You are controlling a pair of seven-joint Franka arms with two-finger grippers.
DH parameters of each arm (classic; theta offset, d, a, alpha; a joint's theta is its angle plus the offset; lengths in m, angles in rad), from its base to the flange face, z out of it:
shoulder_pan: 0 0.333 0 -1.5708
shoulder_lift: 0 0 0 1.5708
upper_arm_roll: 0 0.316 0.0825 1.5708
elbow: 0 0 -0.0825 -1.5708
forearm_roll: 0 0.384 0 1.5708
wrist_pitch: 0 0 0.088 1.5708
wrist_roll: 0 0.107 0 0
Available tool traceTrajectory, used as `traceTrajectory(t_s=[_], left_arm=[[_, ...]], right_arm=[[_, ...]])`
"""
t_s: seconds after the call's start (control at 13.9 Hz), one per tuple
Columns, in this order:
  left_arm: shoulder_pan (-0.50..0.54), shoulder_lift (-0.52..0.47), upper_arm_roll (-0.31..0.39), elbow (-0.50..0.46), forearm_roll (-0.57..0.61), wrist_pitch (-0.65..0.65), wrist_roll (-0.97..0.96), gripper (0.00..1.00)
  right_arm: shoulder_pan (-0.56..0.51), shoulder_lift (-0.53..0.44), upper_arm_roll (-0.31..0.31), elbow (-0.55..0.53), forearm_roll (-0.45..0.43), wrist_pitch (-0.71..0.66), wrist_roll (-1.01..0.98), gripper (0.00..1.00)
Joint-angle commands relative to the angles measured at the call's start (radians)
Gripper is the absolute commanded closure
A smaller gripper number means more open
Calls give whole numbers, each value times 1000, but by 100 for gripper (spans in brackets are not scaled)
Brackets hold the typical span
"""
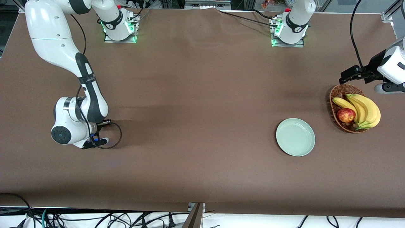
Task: Collect all strawberries into plate
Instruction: 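Align the right gripper over one strawberry and close on it, then lift the strawberry with the right gripper toward the table middle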
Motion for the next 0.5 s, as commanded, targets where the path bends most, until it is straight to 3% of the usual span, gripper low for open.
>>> traceTrajectory(t_s=[0.0,0.22,0.43], left_arm=[[-3,11,-4,14,21,2,4,0],[-4,11,-4,14,21,-1,4,0],[-6,11,-6,14,21,-2,4,0]], right_arm=[[3,-16,12,3,6,-13,39,100],[13,-18,108,81,18,-13,218,100],[99,-11,182,129,40,13,558,100]])
